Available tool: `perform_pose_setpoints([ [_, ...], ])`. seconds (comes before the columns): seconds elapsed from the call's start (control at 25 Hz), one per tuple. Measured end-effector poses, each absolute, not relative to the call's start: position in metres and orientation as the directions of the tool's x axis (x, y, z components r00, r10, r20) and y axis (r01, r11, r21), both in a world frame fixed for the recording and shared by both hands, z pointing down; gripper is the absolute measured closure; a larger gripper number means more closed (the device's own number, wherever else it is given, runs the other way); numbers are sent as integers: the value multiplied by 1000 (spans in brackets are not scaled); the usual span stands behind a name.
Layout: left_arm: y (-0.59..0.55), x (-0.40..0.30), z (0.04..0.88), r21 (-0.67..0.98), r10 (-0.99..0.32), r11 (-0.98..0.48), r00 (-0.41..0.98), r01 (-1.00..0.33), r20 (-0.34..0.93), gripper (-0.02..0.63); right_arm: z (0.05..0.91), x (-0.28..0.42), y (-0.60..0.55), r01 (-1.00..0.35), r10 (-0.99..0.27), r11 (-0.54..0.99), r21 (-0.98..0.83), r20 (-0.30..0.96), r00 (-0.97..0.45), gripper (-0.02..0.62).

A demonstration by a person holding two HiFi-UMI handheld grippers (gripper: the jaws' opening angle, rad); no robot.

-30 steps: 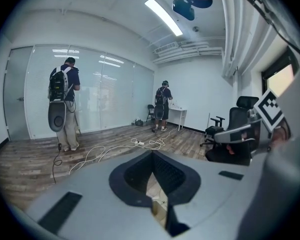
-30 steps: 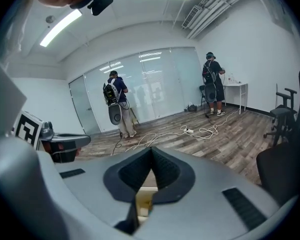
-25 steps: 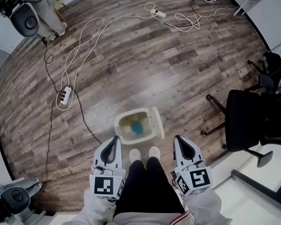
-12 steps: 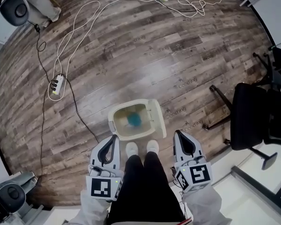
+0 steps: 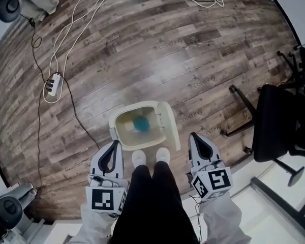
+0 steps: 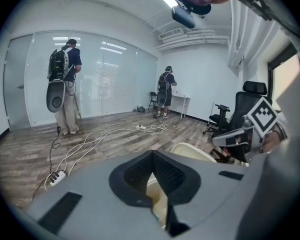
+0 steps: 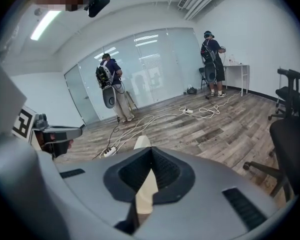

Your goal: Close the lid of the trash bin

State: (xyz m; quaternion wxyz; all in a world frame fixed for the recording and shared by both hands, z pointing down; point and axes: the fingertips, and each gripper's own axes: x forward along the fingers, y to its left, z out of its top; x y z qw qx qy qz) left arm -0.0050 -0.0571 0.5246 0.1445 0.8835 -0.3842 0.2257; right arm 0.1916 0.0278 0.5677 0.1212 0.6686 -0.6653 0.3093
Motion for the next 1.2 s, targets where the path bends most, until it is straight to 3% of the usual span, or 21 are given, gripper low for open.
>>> perform_pose_setpoints([
  [0.68,-58,-12,564,97,-614,-636,578,-766,537,601,641,193,13,-959,-791,-59,-278,599,-125,572],
  [1.2,-48,-32,566,118,-627,-601,558,-791,543,601,645,164,14,-953,-774,8,-303,602,-198,572],
])
